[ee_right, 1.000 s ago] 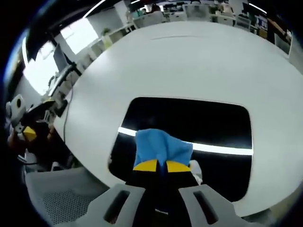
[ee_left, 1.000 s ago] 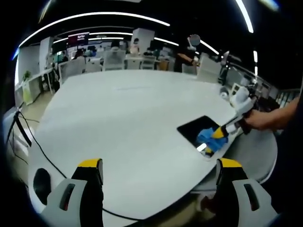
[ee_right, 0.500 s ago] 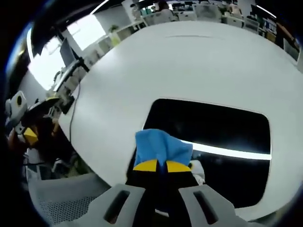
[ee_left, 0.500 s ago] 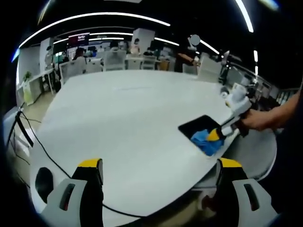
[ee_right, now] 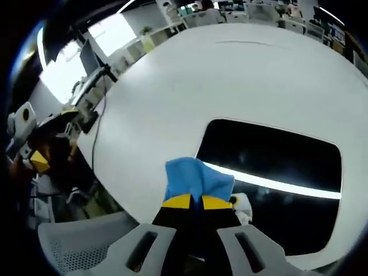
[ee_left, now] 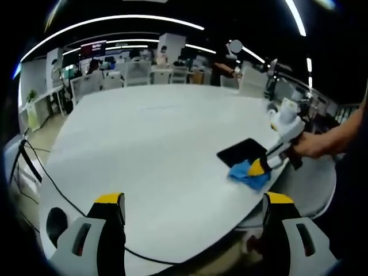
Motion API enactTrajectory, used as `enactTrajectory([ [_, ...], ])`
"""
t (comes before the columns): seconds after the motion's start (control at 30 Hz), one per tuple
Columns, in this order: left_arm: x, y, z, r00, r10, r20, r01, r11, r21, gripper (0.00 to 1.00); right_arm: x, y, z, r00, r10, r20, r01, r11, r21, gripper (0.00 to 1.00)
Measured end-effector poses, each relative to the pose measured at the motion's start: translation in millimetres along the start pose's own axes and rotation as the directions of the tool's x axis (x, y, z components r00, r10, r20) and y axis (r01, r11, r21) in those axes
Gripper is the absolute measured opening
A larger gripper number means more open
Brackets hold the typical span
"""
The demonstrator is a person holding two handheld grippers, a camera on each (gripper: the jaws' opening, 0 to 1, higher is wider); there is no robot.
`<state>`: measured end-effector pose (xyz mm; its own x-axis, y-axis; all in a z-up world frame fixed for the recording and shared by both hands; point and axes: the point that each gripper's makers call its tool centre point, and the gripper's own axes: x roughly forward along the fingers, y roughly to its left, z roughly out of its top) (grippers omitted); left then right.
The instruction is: Wipe the mirror surface with the cleaning cloth until all visible marks leave the cleaned area.
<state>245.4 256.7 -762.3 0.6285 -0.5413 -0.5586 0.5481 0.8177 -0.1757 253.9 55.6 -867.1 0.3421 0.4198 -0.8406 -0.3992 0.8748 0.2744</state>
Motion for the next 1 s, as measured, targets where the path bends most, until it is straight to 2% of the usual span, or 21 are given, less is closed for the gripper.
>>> enactTrajectory([
  [0.47,5.4,-5.0,-2.5,1.000,-0.012,0.001,0.012,1.000,-0.003,1.00,-0.8,0.1,-0.4,1.000,0.006,0.020,-0.005,1.000,-0.028,0.00],
  [1.0,7.3,-6.3,-7.1,1.000,-0.005,0.001,0.005,1.000,-0.006,1.00,-0.3,0.0,0.4,1.000,0.008,0.002,-0.008,1.000,-0.018,0.00],
])
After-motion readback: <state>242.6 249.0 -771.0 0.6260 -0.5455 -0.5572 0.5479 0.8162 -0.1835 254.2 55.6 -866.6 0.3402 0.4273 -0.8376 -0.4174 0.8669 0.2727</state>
